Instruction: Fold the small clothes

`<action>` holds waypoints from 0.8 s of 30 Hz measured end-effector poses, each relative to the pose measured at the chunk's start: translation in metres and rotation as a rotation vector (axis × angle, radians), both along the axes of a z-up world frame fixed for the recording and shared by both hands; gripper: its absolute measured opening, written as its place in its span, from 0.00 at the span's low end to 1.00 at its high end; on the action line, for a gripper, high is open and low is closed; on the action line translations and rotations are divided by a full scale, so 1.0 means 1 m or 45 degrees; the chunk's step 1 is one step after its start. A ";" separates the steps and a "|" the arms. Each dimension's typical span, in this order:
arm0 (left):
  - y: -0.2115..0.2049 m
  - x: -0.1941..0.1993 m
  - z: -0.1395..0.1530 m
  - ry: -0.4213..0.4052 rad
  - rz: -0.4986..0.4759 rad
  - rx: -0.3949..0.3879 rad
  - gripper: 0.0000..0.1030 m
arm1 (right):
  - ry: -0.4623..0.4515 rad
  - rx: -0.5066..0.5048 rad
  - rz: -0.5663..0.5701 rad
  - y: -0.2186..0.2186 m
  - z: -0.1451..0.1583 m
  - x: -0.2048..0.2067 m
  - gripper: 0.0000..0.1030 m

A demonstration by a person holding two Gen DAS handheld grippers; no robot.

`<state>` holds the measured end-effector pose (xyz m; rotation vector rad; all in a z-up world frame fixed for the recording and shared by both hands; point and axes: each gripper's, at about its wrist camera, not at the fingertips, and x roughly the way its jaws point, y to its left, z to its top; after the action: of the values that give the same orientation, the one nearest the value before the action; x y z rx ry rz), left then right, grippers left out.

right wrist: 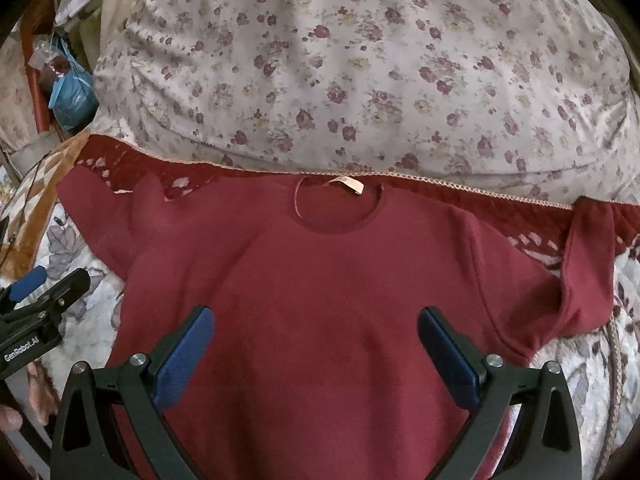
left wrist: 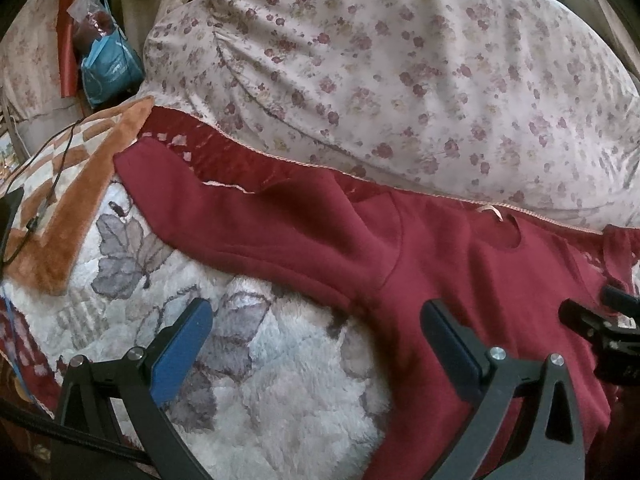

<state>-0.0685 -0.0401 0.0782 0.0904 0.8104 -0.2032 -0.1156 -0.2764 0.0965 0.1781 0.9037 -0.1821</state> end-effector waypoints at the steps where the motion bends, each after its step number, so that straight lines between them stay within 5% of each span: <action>1: -0.001 0.001 -0.001 0.001 0.001 0.002 1.00 | -0.001 -0.005 0.007 0.002 -0.001 0.001 1.00; 19: -0.002 0.011 -0.011 0.034 0.036 0.022 1.00 | 0.012 -0.019 0.007 -0.002 -0.015 0.006 1.00; 24: 0.016 0.032 -0.016 0.118 0.128 0.058 1.00 | 0.020 -0.005 0.017 -0.004 -0.015 0.006 1.00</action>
<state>-0.0363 -0.0246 0.0626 0.0836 0.9098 -0.0944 -0.1093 -0.2803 0.0812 0.1671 0.9197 -0.1727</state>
